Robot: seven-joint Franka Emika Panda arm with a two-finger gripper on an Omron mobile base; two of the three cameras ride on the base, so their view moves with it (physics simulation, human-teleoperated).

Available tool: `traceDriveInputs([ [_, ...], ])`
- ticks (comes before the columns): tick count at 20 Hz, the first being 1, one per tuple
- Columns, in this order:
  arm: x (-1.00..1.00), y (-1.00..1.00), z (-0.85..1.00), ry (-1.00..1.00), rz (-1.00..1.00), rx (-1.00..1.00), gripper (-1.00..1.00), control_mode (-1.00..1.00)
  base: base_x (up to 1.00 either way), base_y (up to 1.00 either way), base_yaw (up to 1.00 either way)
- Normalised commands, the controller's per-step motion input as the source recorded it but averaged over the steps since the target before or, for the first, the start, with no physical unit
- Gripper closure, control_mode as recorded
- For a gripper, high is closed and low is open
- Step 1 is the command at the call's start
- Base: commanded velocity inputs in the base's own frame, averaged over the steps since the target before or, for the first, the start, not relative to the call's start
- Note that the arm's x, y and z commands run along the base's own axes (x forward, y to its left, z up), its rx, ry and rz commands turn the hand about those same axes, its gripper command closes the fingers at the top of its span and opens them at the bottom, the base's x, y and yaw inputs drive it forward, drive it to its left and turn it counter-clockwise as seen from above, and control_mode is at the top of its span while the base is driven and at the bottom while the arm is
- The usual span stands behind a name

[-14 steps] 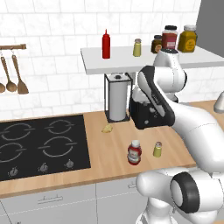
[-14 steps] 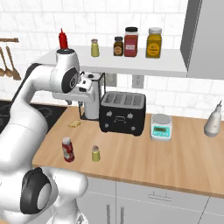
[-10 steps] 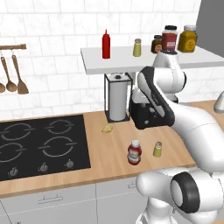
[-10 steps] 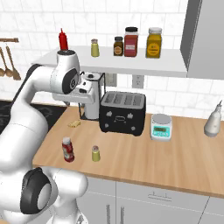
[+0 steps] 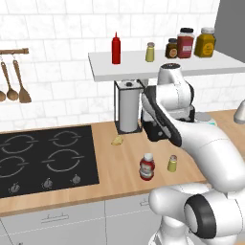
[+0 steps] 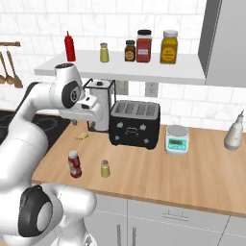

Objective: Put the shaker and condiment bottle from the counter next to their counterparts in the cabinet.

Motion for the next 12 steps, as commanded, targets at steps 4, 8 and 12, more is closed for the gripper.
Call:
traceDriveInputs([
  [4,0.00,0.12,-0.15,0.00,-0.35,-0.21,-1.00,-1.00,0.00,0.00,0.00],
  [8,0.00,0.30,-0.11,-0.05,-0.44,-0.18,-1.00,-1.00,0.00,0.00,0.00],
  [12,0.00,0.34,-0.10,-0.14,-0.55,-0.10,-1.00,-1.00,0.00,0.00,0.00],
])
